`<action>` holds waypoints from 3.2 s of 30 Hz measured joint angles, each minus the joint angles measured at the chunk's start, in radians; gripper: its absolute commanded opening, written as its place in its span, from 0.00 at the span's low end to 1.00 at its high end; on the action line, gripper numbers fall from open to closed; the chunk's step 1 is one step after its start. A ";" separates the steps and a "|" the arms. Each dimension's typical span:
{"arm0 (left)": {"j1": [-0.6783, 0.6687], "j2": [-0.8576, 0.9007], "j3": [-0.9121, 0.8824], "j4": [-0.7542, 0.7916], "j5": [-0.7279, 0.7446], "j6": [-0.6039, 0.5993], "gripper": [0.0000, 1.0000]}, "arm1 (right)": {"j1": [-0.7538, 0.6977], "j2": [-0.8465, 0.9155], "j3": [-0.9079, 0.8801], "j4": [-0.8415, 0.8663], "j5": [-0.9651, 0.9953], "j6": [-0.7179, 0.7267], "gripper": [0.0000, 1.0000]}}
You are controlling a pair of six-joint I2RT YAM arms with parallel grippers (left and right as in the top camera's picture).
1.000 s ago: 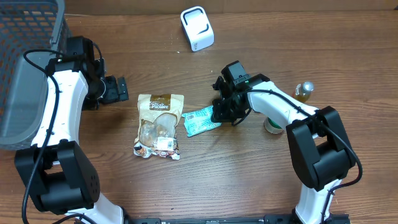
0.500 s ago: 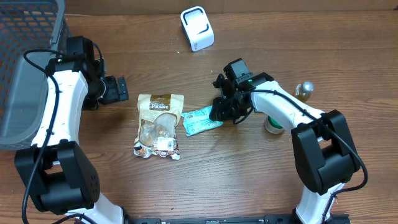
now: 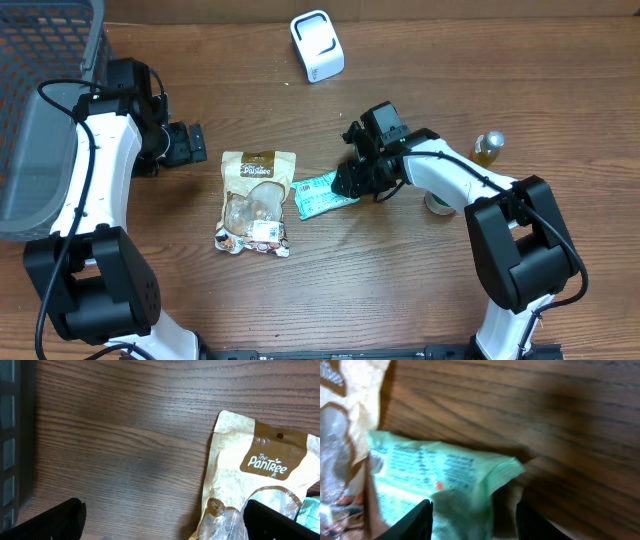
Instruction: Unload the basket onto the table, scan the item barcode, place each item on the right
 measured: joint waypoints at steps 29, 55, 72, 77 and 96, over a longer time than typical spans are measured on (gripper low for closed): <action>0.000 0.000 0.000 0.000 0.000 0.000 0.99 | -0.005 -0.023 -0.081 0.100 -0.047 0.070 0.22; 0.000 0.000 0.000 0.000 0.000 0.000 1.00 | -0.082 -0.274 -0.083 -0.102 -0.259 -0.063 0.04; 0.000 0.000 0.000 0.000 0.000 0.000 1.00 | -0.140 -0.483 -0.083 -0.424 -0.460 -0.391 0.04; 0.000 0.000 0.000 0.000 0.000 0.000 1.00 | -0.140 -0.485 -0.083 -0.430 -0.503 -0.435 0.04; 0.000 0.000 0.000 0.000 0.000 0.000 1.00 | -0.140 -0.485 -0.083 -0.436 -0.517 -0.457 0.04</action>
